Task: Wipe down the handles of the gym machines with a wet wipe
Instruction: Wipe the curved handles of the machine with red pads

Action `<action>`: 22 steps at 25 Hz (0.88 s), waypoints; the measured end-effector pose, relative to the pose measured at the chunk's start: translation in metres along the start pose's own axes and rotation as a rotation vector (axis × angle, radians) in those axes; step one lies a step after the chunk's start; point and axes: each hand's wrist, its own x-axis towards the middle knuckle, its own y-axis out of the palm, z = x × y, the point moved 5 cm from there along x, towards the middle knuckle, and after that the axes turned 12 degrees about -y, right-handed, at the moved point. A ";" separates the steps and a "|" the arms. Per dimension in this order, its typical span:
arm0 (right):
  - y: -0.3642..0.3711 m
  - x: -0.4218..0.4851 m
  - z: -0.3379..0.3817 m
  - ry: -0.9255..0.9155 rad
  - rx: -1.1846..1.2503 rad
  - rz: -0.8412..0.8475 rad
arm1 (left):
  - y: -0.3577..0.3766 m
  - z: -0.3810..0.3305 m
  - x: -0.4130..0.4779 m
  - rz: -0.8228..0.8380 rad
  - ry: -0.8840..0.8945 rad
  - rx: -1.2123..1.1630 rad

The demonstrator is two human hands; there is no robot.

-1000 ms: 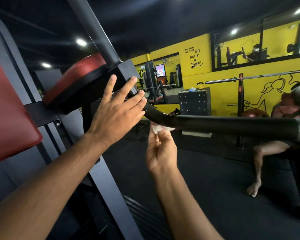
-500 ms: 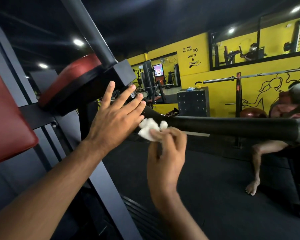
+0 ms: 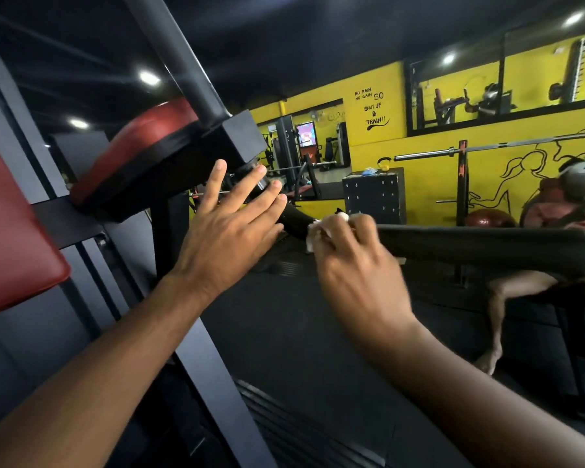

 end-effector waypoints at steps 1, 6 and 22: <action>0.001 0.001 0.000 -0.038 -0.017 0.044 | 0.000 0.000 0.001 -0.001 -0.009 -0.004; -0.033 0.001 -0.014 -0.051 0.037 0.180 | 0.000 -0.003 -0.005 0.010 0.000 -0.017; 0.023 0.062 -0.110 -0.148 1.046 0.827 | 0.006 -0.015 -0.011 0.079 -0.131 -0.127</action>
